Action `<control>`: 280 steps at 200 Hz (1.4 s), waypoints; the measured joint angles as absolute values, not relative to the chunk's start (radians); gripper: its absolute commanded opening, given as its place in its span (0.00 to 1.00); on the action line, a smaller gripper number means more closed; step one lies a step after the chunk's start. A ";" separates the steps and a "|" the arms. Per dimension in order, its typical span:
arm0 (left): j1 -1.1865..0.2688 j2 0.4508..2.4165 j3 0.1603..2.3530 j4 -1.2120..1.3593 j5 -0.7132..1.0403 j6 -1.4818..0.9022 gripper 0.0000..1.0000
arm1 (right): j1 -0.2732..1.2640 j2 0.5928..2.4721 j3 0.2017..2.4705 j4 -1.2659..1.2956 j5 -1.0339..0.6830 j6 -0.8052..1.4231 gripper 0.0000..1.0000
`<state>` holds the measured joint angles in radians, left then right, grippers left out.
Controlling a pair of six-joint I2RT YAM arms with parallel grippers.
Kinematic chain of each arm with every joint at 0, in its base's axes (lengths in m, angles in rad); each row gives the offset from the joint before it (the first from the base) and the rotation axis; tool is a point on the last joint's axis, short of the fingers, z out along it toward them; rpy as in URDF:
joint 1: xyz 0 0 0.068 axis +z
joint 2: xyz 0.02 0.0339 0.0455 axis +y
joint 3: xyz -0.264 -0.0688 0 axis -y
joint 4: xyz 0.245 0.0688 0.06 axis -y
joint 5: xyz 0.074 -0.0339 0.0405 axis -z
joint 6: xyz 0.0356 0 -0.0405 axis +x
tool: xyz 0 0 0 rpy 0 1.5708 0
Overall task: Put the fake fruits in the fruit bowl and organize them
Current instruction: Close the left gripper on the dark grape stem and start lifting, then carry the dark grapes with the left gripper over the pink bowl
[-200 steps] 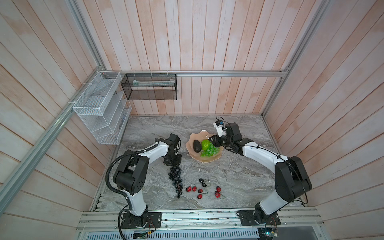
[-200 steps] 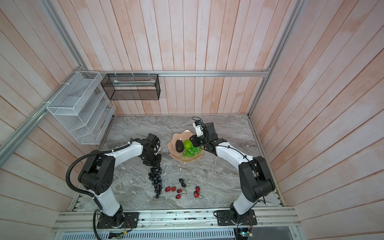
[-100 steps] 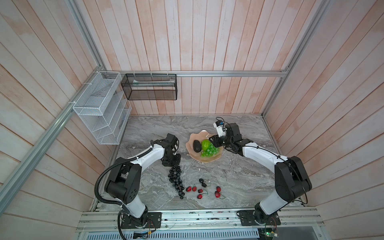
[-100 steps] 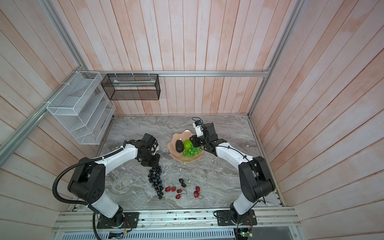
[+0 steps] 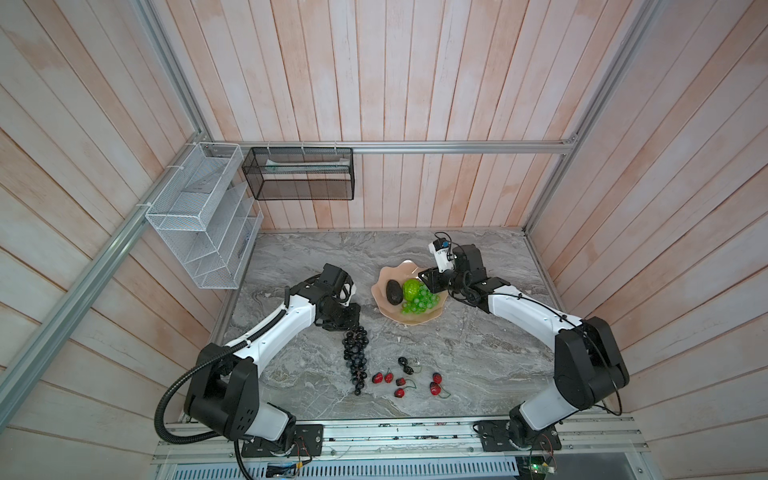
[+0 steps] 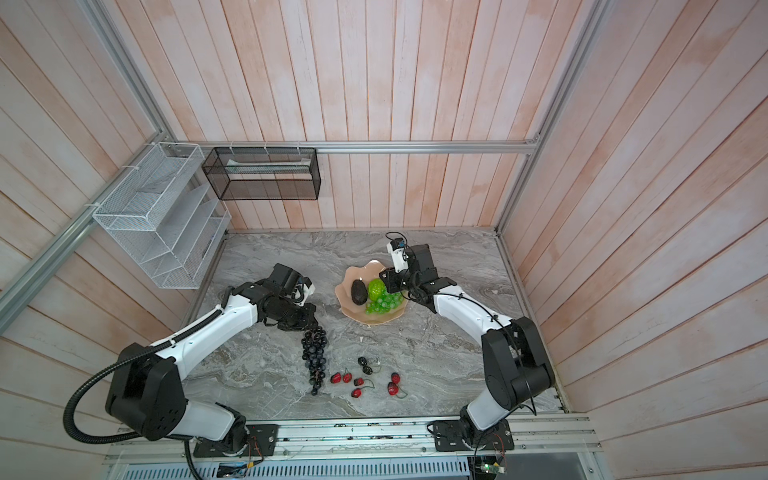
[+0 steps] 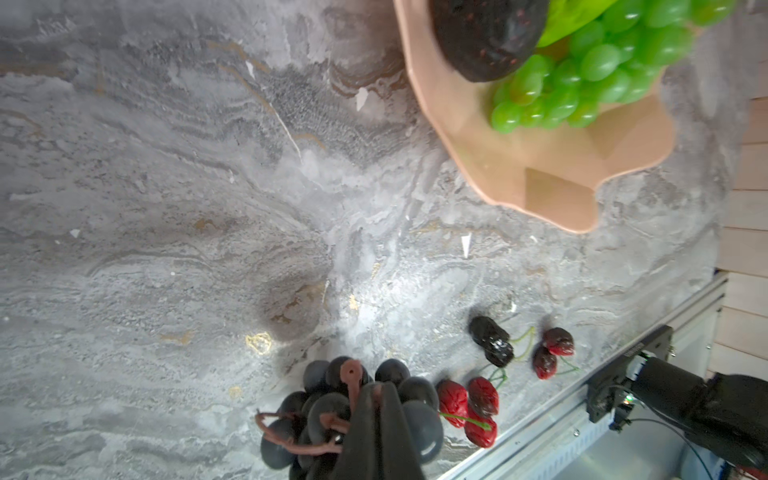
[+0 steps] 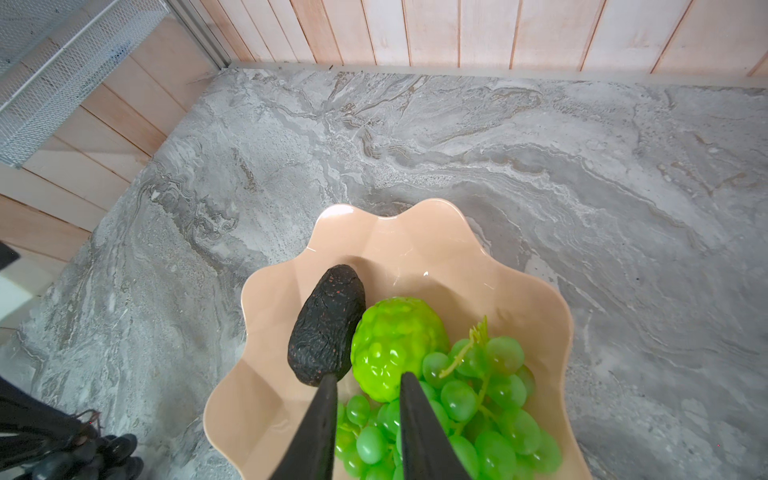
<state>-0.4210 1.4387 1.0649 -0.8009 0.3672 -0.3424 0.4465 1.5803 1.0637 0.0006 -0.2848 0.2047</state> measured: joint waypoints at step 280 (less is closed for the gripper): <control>-0.562 1.834 1.563 -0.270 0.902 -0.648 0.00 | 0.285 1.320 0.974 0.005 -0.353 0.277 0.28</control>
